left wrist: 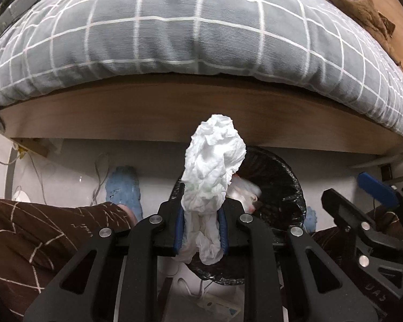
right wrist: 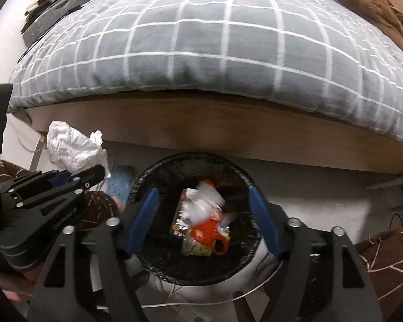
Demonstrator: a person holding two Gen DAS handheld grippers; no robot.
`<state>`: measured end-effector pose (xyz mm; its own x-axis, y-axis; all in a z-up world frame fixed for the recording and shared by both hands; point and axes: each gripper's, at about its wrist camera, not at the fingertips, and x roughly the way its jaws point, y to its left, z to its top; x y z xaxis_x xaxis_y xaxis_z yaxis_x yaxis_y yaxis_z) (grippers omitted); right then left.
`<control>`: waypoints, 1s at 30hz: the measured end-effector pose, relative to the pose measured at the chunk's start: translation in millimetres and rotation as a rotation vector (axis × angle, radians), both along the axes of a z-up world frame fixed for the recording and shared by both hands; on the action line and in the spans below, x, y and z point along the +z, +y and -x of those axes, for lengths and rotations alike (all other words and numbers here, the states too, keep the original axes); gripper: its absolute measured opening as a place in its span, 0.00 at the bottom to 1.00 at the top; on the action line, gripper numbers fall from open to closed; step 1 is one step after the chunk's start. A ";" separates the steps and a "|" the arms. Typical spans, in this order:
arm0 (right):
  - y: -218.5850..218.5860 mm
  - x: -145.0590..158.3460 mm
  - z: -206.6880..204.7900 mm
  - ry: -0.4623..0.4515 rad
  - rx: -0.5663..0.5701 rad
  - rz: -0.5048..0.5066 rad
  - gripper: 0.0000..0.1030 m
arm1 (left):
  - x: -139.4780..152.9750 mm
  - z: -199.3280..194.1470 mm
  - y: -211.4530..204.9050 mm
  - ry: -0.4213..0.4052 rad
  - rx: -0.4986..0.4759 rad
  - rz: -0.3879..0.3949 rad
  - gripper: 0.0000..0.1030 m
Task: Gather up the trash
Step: 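Open both tools over the bin to drop the tissue and pouch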
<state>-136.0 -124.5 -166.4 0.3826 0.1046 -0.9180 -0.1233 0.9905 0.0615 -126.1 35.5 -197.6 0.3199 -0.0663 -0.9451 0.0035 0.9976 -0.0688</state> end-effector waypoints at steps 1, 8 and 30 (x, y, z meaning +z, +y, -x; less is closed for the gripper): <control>-5.2 1.2 0.0 -0.010 -0.016 0.008 0.75 | -0.9 -0.4 -3.0 0.001 -0.006 0.000 0.20; -35.5 5.4 7.1 -0.048 -0.077 0.054 0.89 | -11.3 -0.9 -32.1 0.020 -0.064 0.009 0.20; -57.5 21.0 9.4 -0.092 -0.137 0.071 0.91 | 15.3 4.9 -40.2 -0.062 -0.088 -0.031 0.70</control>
